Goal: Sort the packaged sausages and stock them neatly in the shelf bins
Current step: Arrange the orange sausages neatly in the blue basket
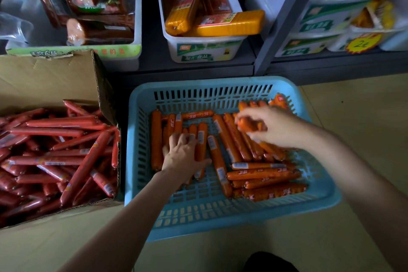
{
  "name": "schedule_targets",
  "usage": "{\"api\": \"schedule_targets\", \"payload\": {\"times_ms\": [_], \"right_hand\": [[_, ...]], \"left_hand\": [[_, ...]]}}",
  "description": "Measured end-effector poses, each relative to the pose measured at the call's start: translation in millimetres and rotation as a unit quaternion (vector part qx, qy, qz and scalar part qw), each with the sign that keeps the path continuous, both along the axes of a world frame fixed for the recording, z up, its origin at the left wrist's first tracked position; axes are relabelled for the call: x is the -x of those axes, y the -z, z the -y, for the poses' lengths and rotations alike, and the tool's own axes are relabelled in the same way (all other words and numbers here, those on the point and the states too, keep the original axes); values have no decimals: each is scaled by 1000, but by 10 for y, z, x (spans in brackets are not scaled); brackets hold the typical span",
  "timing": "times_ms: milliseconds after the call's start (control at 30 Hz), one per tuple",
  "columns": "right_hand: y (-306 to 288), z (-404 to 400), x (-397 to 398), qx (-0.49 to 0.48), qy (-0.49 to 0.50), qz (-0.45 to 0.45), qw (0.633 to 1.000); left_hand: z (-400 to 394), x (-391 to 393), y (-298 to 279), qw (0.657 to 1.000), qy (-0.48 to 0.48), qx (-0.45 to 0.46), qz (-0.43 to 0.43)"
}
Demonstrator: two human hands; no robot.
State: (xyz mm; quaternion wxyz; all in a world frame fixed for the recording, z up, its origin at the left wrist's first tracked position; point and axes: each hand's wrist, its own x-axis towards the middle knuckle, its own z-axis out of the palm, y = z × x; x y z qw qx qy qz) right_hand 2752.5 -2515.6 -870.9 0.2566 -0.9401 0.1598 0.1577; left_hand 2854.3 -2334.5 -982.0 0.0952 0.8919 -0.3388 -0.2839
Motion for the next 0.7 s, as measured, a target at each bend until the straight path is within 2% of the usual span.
{"api": "schedule_targets", "payload": {"times_ms": [100,167,300,433,533,633,700], "right_hand": [[125,-71,257,41,-76,-182,979],[259,-69,384,41,-55,-208,976],[438,20,373,-8,57,-110,992],[693,-199,78,-70,80,-35,994],[994,-398,-137,-22,63,-32,997],[1284,-594,-251,87,72,-60,992],[1414,-667,-245,116,103,-31,987]], "left_hand": [[19,14,6,1000,18,-18,-2],[11,14,20,1000,19,-18,1],[-54,-15,46,999,15,-21,33],[-125,-50,110,997,24,-36,71],[-148,-48,150,997,38,-38,54],[-204,-88,133,998,42,-36,26],[-239,-134,127,998,46,-25,25]]}}
